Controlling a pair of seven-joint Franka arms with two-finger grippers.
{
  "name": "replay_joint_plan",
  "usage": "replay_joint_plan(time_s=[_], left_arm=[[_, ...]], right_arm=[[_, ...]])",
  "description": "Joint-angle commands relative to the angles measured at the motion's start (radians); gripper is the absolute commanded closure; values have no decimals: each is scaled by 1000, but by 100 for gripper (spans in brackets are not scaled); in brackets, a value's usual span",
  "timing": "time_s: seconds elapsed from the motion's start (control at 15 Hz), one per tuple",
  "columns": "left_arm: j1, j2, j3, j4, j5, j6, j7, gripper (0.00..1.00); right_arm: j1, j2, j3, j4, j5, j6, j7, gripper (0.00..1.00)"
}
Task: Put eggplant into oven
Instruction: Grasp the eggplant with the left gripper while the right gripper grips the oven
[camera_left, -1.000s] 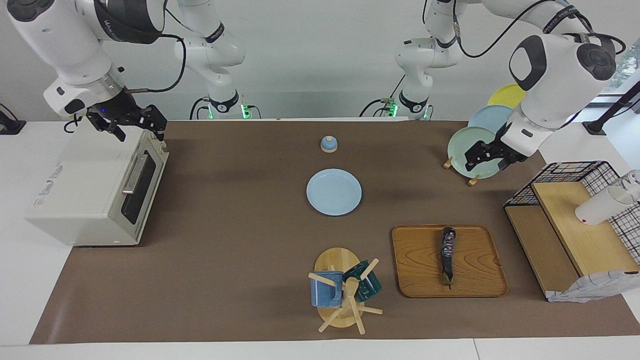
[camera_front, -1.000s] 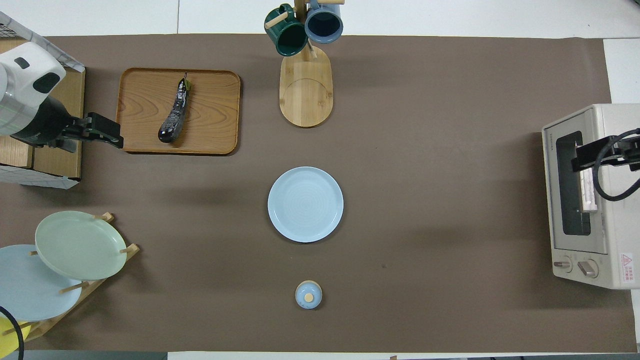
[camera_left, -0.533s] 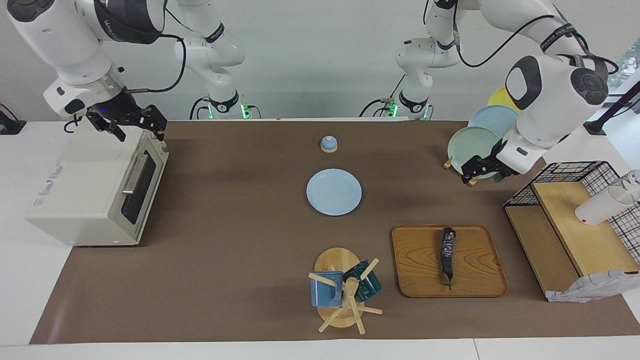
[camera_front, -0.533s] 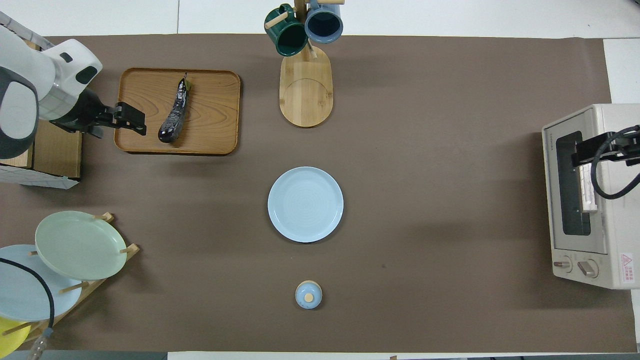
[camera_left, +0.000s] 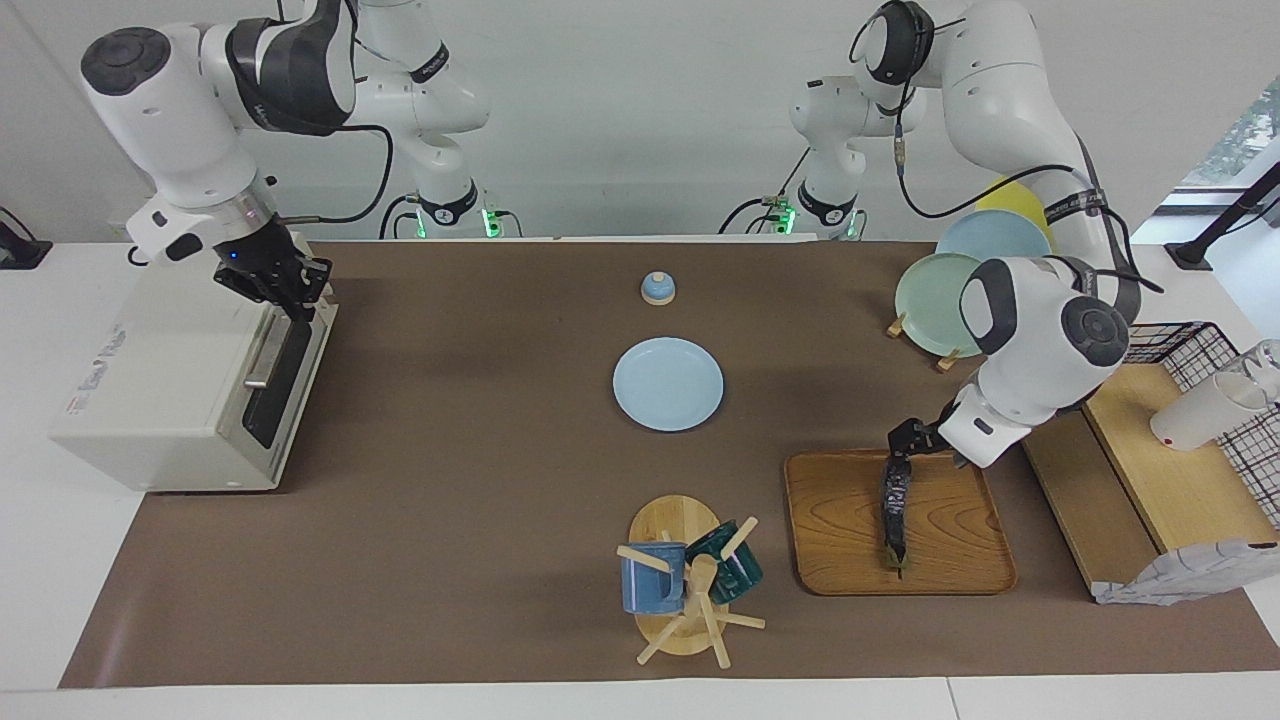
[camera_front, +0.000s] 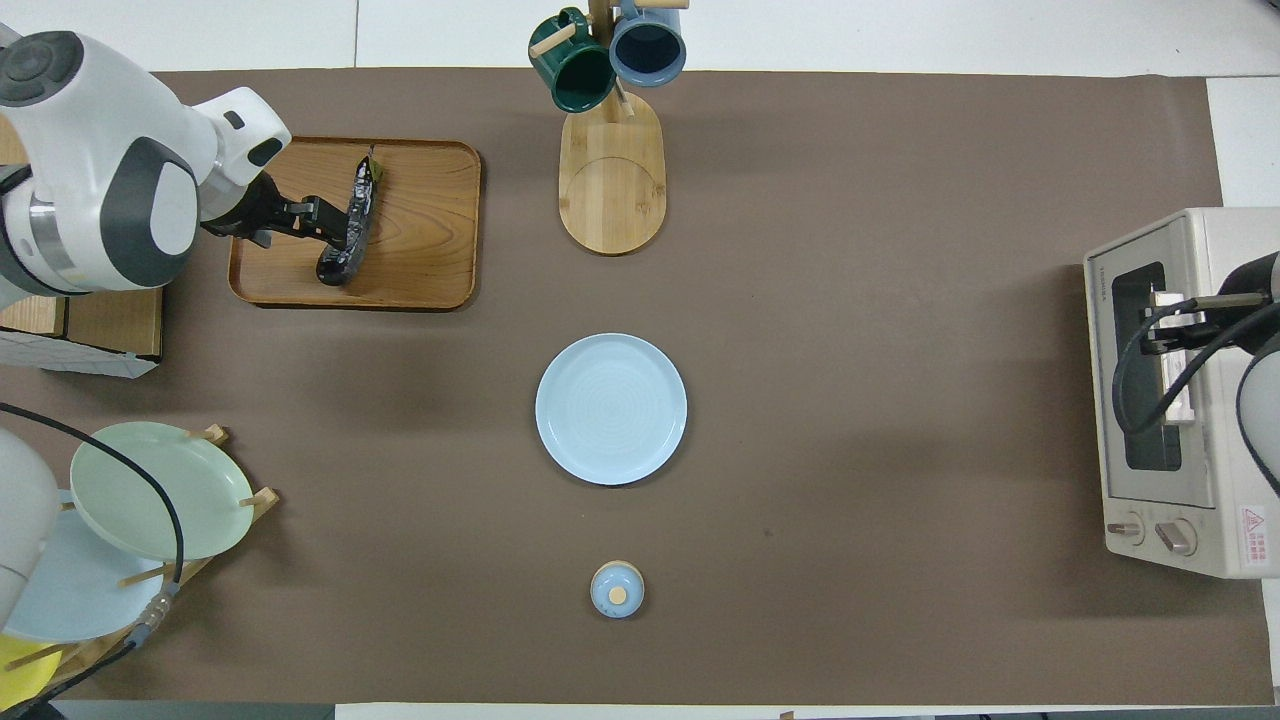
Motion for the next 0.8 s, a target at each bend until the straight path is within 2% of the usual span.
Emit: replay_joint_plan(time_s=[0.0, 0.13, 0.47, 0.73], left_arm=[[-13, 48, 9, 33, 8, 52, 16, 0], [-27, 46, 11, -3, 17, 78, 19, 0], [-44, 38, 12, -33, 19, 88, 22, 0], [-53, 26, 12, -79, 17, 126, 34, 18]], right_arm=[[-3, -37, 7, -87, -93, 62, 60, 100], [-19, -34, 7, -133, -153, 131, 54, 100], [-29, -32, 7, -162, -167, 142, 51, 100], [-42, -23, 5, -167, -170, 156, -3, 100]])
